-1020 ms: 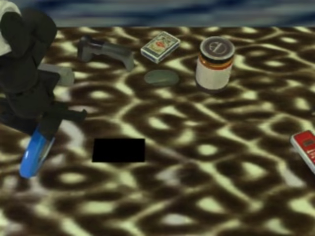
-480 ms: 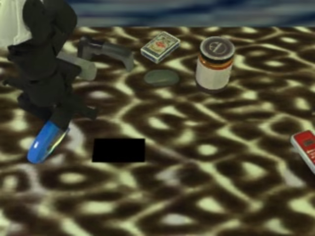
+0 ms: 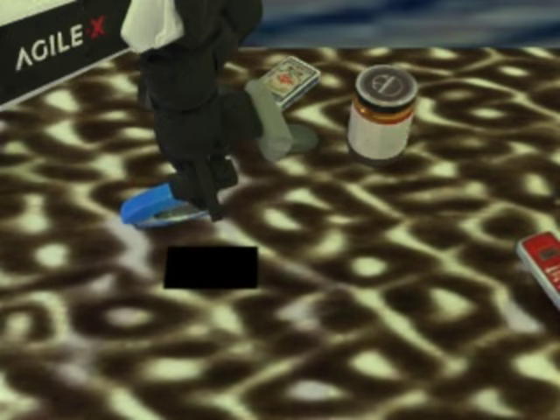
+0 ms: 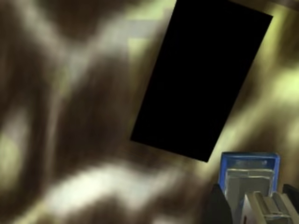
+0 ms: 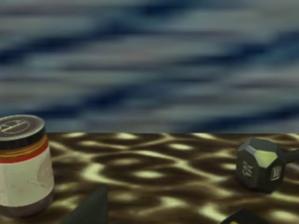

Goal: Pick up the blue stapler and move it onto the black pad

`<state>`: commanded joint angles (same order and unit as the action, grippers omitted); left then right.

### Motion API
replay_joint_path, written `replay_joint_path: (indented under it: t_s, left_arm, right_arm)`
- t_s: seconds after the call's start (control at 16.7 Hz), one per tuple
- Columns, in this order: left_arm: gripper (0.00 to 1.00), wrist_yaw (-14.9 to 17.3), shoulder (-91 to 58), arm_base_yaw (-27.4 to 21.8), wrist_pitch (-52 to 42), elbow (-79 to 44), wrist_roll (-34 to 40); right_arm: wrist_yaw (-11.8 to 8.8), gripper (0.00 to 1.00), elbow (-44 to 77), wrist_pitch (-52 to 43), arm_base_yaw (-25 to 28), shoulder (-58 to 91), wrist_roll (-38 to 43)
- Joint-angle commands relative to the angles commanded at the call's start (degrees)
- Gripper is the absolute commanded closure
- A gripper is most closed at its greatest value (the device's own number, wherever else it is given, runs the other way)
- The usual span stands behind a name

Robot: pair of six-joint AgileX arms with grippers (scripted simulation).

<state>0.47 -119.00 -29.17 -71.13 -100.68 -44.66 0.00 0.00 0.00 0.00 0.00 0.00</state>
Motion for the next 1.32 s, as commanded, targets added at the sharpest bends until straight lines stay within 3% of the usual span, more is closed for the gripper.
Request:
replay_joint_path:
  t_s: [0.3,0.72,1.32]
  left_arm:
    - [1.0,0.06,-3.03,-4.62,-1.73,-7.18,-11.12]
    - [1.0,0.0,-2.87,-4.34,-0.7,-6.39,-11.54]
    - [1.0,0.22,-5.9,-2.29,19.25,10.78,-14.03]
  right_arm:
    - [0.0,0.0,0.0,0.0,0.0,0.0,0.0]
    - [0.0,0.0,0.0,0.0,0.0,0.0,0.0]
    - [0.0,0.0,0.0,0.0,0.0,0.0,0.0]
